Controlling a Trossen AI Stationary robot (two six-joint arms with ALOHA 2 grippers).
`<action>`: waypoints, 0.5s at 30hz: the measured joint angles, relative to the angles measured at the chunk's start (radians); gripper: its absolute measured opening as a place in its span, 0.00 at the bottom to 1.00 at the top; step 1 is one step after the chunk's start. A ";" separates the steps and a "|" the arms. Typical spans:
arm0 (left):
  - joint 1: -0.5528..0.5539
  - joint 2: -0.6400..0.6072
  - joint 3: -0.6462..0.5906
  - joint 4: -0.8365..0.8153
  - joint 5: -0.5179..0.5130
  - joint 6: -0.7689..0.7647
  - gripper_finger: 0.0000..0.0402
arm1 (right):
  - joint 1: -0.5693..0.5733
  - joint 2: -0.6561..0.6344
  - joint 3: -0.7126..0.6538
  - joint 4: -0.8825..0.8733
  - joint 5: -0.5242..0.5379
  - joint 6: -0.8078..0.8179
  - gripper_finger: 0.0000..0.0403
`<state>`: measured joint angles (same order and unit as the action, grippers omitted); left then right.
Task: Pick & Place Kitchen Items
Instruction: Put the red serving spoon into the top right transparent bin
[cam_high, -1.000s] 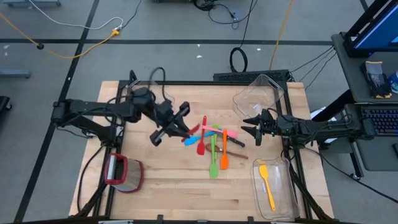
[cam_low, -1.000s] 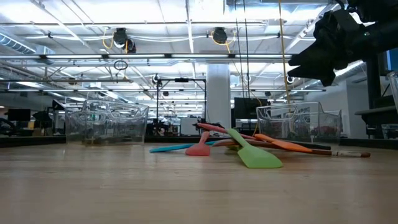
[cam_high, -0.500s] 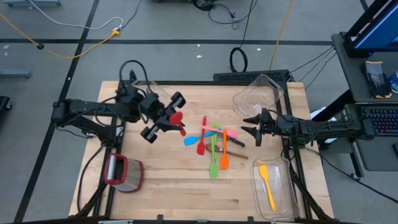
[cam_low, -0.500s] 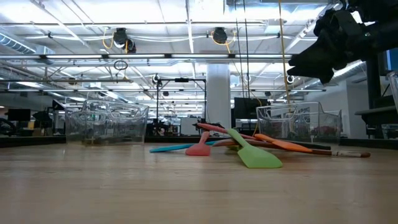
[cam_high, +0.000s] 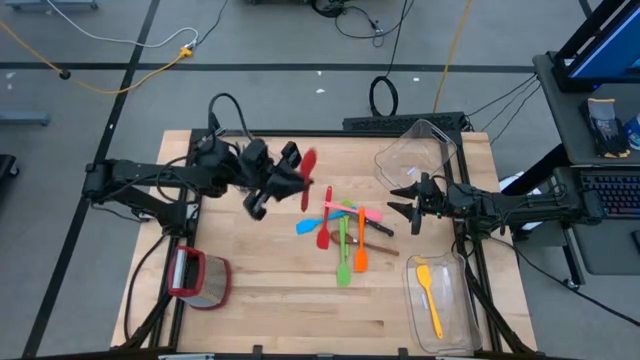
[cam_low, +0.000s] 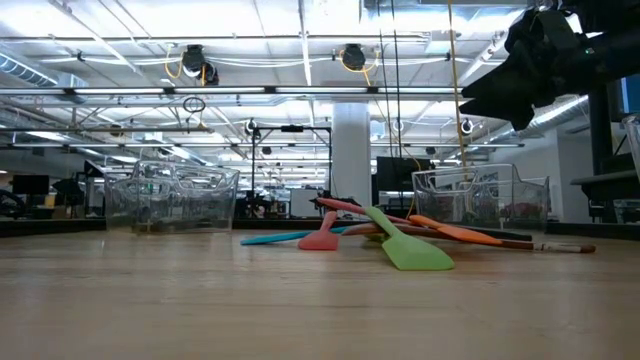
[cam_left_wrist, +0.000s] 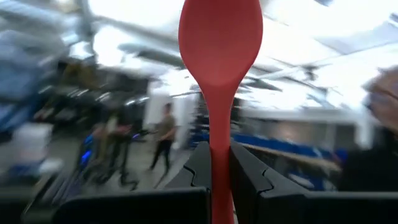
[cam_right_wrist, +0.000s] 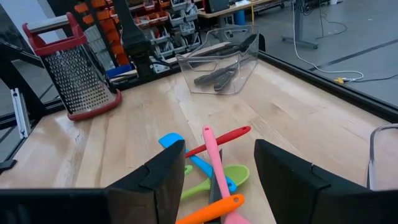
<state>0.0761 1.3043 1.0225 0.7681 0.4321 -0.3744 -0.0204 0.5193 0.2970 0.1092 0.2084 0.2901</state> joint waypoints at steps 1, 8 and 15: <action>-0.002 0.000 0.000 -0.006 -0.050 -0.043 0.04 | 0.000 0.000 0.000 0.000 0.000 0.000 0.46; -0.025 -0.001 0.000 -0.018 -0.343 -0.321 0.04 | 0.000 0.000 0.000 -0.004 0.000 0.000 0.46; -0.043 -0.001 0.000 -0.062 -0.517 -0.527 0.04 | 0.000 0.000 0.000 -0.005 0.000 0.000 0.46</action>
<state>0.0331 1.3033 1.0225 0.7065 -0.0851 -0.9012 -0.0204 0.5194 0.2970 0.1047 0.2085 0.2901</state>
